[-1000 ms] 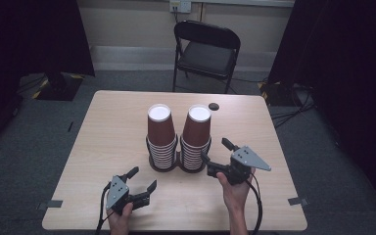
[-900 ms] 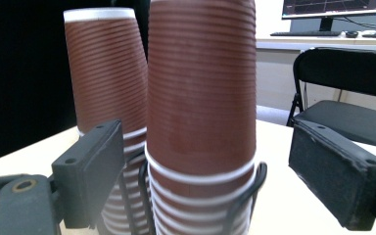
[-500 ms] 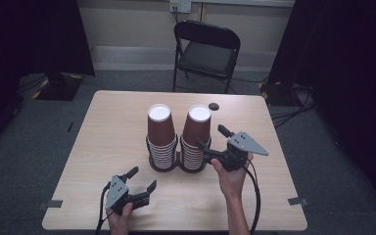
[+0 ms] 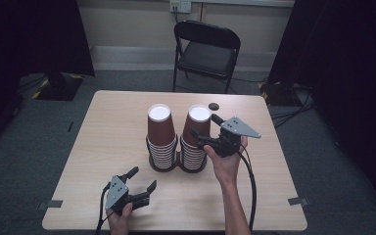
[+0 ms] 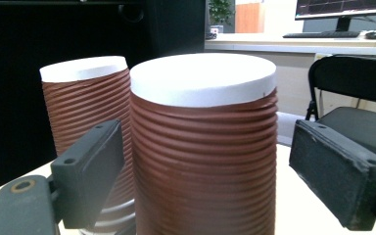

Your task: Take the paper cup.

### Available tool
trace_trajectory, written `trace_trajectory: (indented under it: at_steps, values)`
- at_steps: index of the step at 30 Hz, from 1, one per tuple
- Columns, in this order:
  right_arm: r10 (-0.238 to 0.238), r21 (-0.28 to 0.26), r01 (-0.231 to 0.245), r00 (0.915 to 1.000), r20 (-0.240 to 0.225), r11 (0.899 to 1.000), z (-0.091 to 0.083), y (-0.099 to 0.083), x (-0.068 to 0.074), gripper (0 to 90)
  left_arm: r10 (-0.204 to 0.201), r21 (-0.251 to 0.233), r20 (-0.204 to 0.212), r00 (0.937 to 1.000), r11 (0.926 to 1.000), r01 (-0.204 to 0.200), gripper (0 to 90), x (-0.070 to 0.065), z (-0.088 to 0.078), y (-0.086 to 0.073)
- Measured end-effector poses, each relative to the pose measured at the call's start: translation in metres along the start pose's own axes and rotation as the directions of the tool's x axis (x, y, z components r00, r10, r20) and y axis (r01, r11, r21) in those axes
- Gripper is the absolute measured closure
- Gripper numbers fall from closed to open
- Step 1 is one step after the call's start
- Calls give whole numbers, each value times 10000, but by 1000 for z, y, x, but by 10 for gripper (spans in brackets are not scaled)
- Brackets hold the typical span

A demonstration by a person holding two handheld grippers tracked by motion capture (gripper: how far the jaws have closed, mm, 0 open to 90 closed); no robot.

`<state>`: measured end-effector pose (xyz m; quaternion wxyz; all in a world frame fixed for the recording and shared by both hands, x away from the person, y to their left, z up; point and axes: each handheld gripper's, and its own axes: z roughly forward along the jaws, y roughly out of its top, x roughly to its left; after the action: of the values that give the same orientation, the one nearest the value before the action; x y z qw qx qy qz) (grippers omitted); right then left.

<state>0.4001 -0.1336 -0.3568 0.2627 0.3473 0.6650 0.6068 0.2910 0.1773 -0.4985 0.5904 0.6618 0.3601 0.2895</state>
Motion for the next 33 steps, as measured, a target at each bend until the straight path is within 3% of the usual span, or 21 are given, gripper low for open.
trace_trajectory:
  at_steps: [9, 17, 33]
  values:
    - [328, 381, -320, 9993, -206, 9988, 20, -5, -4, 126, 27, -1, -8, 10000, 10000, -27, 189, 0, 0, 0]
    - [133, 910, -116, 9998, -174, 9958, 33, -13, -3, 119, 49, -21, 4, 10000, 10000, -49, 189, 0, 0, 0]
    - [-164, 1287, 178, 9998, -118, 9915, 37, -16, -3, 131, 69, 88, -60, 10000, 9999, -68, 189, -1, 1, 0]
